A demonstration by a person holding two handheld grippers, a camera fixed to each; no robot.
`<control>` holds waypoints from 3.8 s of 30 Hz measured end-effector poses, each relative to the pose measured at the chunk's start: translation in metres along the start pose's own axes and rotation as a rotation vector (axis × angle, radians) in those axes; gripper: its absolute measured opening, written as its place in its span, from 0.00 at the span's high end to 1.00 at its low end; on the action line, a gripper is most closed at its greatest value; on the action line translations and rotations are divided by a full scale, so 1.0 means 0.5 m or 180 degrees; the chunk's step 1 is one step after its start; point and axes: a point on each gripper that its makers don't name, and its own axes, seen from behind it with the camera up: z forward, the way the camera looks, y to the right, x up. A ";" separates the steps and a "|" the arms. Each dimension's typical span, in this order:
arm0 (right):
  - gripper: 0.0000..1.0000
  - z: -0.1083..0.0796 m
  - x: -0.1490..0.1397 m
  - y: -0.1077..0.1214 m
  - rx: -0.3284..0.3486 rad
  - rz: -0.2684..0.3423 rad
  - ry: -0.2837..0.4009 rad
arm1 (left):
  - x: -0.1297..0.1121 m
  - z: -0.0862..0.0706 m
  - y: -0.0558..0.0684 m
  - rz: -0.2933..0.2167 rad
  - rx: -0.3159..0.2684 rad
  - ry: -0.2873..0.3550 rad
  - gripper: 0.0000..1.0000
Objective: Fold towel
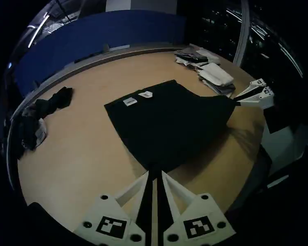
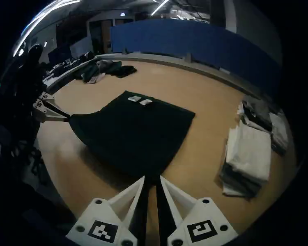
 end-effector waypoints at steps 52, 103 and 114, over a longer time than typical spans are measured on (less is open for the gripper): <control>0.89 -0.029 0.108 0.036 -0.0046 0.0074 0.0105 | 0.128 -0.038 -0.043 -0.0545 0.0164 0.0103 0.94; 0.79 0.237 0.130 0.153 -0.0111 0.0325 -0.0254 | 0.151 0.203 -0.173 -0.0565 0.0335 -0.0208 0.89; 0.50 0.253 0.117 0.169 -0.0235 0.0220 -0.0309 | 0.151 0.213 -0.182 -0.0516 0.0403 -0.0190 0.50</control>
